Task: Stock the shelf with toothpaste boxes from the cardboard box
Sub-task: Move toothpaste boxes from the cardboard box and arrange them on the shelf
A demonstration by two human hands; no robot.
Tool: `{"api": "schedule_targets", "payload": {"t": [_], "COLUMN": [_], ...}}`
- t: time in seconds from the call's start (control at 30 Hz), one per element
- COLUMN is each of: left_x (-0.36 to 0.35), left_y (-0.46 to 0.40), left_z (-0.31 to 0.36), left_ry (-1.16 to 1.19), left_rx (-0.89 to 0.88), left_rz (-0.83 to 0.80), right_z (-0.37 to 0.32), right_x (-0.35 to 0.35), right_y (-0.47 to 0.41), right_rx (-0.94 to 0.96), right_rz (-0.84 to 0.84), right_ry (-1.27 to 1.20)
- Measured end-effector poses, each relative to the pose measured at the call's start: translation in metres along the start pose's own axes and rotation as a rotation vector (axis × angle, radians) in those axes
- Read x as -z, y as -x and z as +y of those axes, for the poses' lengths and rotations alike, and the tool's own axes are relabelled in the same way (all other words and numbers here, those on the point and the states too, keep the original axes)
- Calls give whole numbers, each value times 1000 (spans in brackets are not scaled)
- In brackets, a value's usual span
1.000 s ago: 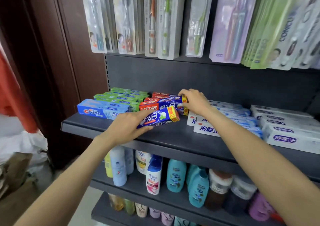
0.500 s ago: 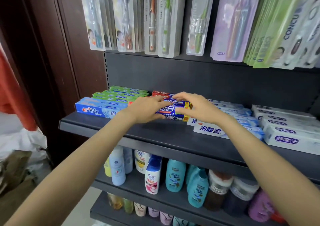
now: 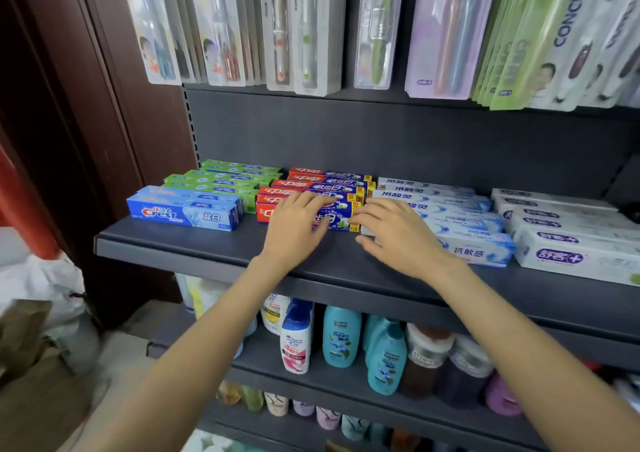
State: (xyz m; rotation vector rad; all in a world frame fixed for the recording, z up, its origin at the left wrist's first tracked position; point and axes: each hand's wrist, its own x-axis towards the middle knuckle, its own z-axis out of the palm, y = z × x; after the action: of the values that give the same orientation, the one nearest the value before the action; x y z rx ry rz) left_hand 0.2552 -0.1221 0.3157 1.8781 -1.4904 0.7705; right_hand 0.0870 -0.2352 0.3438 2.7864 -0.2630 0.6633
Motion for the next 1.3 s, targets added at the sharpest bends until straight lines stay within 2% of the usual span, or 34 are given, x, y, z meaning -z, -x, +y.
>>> {"api": "schedule_targets", "payload": {"t": [0.1, 0.2, 0.3, 0.37, 0.43, 0.53, 0.67, 0.77, 0.93, 1.07, 1.13, 1.3], "left_x": [22, 32, 21, 3, -18, -45, -80, -105, -134, -144, -147, -146], "left_y": [38, 89, 150, 195, 240, 297, 360, 396, 438, 453, 460, 463], "left_z": [39, 71, 84, 85, 84, 88, 93, 98, 107, 117, 118, 118], "left_ry": [237, 330, 386, 390, 422, 507, 371, 275, 182, 103, 86, 92], "left_rx": [-19, -79, -85, 5, 215, 657, 887, 1020, 1111, 1074, 1065, 1042], "left_rz": [74, 64, -16, -114, -252, -527, -863, -991, -1047, -951, -900, -873], "right_z": [-23, -48, -70, -83, -93, -101, -110, -115, -129, -134, -134, -135], "right_x": [0, -8, -29, -56, -87, -134, -189, -235, -300, -348, -359, -355], "right_y": [43, 104, 169, 212, 252, 299, 336, 354, 351, 346, 349, 362], "right_rx": [94, 133, 115, 109, 70, 19, -70, -28, 223, 406, 452, 469], "right_rz": [331, 379, 226, 61, -128, -396, -735, -884, -969, -1065, -1086, -979], "right_ry": [90, 60, -25, -104, -188, -280, -341, -303, -169, -11, 62, 110]}}
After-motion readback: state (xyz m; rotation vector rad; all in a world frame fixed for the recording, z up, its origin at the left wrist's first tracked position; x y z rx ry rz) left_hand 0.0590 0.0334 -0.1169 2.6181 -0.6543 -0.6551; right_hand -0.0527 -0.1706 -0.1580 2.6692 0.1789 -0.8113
